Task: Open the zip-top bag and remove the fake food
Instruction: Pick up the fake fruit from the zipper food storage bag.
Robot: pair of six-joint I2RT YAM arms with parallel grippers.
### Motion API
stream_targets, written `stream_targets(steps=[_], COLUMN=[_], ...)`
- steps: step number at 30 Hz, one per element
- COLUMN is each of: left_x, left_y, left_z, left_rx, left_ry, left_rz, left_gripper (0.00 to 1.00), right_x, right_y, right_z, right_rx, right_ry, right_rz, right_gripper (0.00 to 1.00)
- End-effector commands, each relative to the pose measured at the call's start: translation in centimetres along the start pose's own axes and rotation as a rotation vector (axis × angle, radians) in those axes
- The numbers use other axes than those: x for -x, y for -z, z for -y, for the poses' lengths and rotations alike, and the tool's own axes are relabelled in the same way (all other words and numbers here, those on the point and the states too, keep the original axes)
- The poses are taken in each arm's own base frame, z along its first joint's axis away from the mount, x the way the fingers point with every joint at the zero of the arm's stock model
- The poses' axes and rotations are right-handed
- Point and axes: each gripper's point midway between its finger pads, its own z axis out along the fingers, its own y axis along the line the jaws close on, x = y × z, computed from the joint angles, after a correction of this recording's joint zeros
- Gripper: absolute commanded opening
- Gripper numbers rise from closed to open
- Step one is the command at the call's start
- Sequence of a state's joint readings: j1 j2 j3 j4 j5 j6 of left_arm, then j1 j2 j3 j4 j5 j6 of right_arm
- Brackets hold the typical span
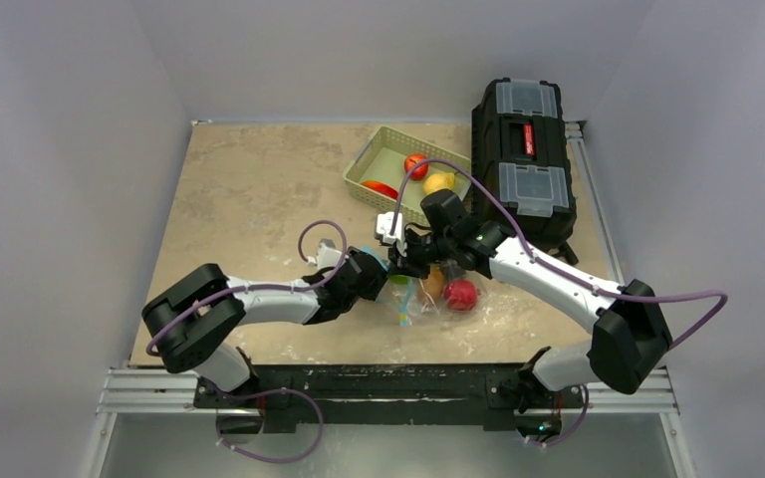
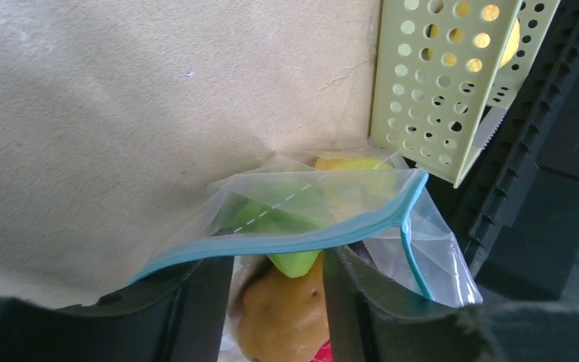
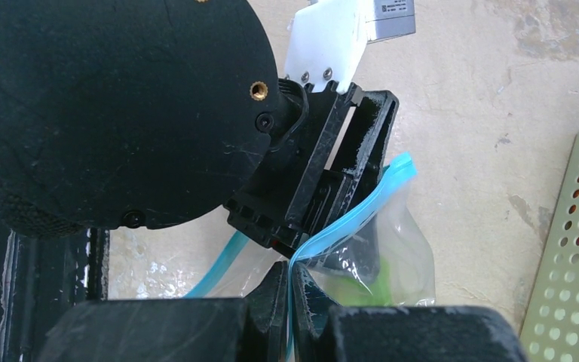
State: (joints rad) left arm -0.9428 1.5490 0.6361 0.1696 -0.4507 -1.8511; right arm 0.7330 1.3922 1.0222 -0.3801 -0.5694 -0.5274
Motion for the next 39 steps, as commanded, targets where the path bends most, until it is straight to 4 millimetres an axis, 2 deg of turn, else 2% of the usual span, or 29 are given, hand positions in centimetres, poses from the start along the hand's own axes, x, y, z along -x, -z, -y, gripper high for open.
stream_targets(steps=[1,4,9,12,23,30,33,34,36,39], left_x=[0.1,-0.2,-0.7,-0.8,-0.2,1.1,0.7,0.4,-0.3,-1.2], left_y=[-0.3,-0.5,-0.6,-0.6,-0.1,1.0,1.2,1.2,1.0,0.9], left_z=[3.0,2.9,3.0,2.9,3.2,2.2,2.0,2.3,3.1,4.1], left_rx=[-0.087,-0.11,-0.152,-0.167,-0.266,-0.26,-0.26,-0.277,-0.317,-0.382], left_ry=[0.042,0.035,0.031,0.04,0.043,0.005,-0.013,-0.031,-0.039,-0.051], left_rz=[0.016,0.0,-0.029,-0.032,-0.025,0.006,-0.015,-0.03,-0.053,-0.082], left_gripper=[0.39,0.22,0.05,0.0,0.0,0.0,0.0,0.03,0.24,0.37], right_x=[0.8,0.8,0.8,0.8,0.9,0.8,0.7,0.6,0.4,0.3], right_y=[0.3,0.3,0.3,0.3,0.5,0.5,0.5,0.5,0.5,0.5], right_z=[-0.8,-0.7,-0.7,-0.7,-0.6,-0.5,-0.5,-0.5,-0.4,-0.3], right_rx=[0.026,0.023,0.024,0.022,0.018,0.014,0.009,0.008,0.007,0.001], right_ry=[0.018,0.02,0.022,0.022,0.027,0.032,0.033,0.033,0.033,0.037], right_rz=[0.03,0.03,0.028,0.028,0.031,0.026,0.021,0.018,0.012,0.006], right_gripper=[0.0,0.0,0.0,0.0,0.0,0.0,0.0,0.0,0.0,0.0])
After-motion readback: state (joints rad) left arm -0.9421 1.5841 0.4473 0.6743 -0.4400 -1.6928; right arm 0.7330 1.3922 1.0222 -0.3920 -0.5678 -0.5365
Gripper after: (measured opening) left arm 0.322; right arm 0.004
